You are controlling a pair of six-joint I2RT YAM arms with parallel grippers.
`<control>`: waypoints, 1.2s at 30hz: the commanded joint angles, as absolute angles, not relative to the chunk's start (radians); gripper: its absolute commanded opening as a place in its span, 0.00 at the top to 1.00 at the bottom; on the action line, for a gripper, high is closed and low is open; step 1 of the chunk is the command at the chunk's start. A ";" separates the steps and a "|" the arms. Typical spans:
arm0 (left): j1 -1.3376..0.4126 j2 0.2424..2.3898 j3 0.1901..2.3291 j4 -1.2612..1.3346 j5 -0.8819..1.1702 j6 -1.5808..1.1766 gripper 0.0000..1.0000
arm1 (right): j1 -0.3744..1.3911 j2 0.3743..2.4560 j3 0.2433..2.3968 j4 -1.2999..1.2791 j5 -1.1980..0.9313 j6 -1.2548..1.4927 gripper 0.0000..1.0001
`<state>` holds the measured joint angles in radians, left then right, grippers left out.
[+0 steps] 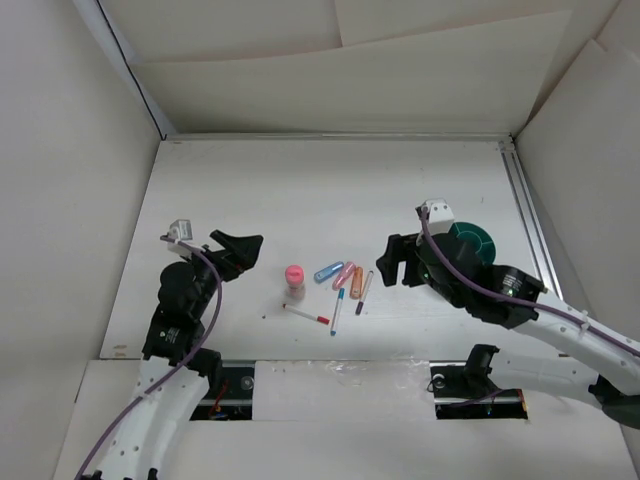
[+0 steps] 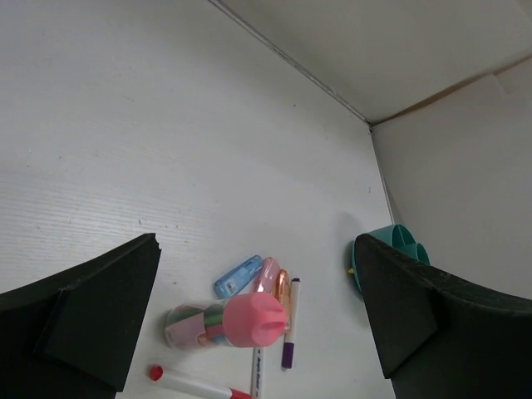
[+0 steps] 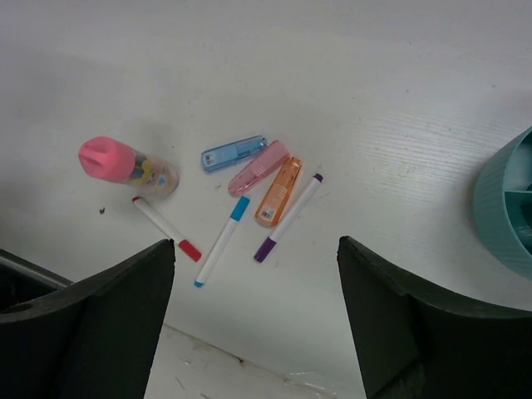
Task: Sort the stationery into containers
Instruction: Pick up the stationery from the center of the board.
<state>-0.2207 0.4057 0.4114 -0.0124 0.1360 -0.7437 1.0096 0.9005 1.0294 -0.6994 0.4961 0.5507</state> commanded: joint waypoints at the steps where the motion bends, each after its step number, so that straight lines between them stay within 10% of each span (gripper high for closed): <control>1: -0.219 0.437 0.439 0.002 0.095 -0.750 0.00 | 1.020 0.871 1.025 -0.645 0.453 0.542 0.17; 3: -0.219 0.507 0.462 -0.041 0.051 -0.750 0.00 | 1.020 0.871 1.015 -0.621 0.437 0.528 0.26; 9: -0.219 0.583 0.448 -0.035 0.000 -0.738 0.00 | 1.020 0.894 0.967 -0.468 0.405 0.471 0.98; 17: -0.219 0.306 0.462 0.012 -0.118 -0.738 0.00 | 1.020 1.031 0.957 -0.255 0.314 0.347 1.00; 25: -0.219 0.135 0.440 -0.107 -0.296 -0.798 0.00 | 1.054 1.308 1.035 -0.098 0.219 0.295 0.22; 29: -0.219 0.181 0.459 -0.109 -0.267 -0.789 0.01 | 1.094 1.425 1.071 -0.029 0.169 0.247 0.08; 33: -0.219 0.202 0.459 -0.095 -0.261 -0.772 0.43 | 1.103 1.522 1.121 -0.029 0.152 0.229 0.07; 36: -0.219 0.193 0.459 -0.123 -0.271 -0.772 0.47 | 1.103 1.575 1.144 -0.029 0.141 0.229 0.07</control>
<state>-0.2207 0.1963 0.4294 -0.1307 -0.2626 -0.7795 1.0954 1.5589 1.0840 -0.1093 0.1677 0.2516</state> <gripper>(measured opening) 0.533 0.929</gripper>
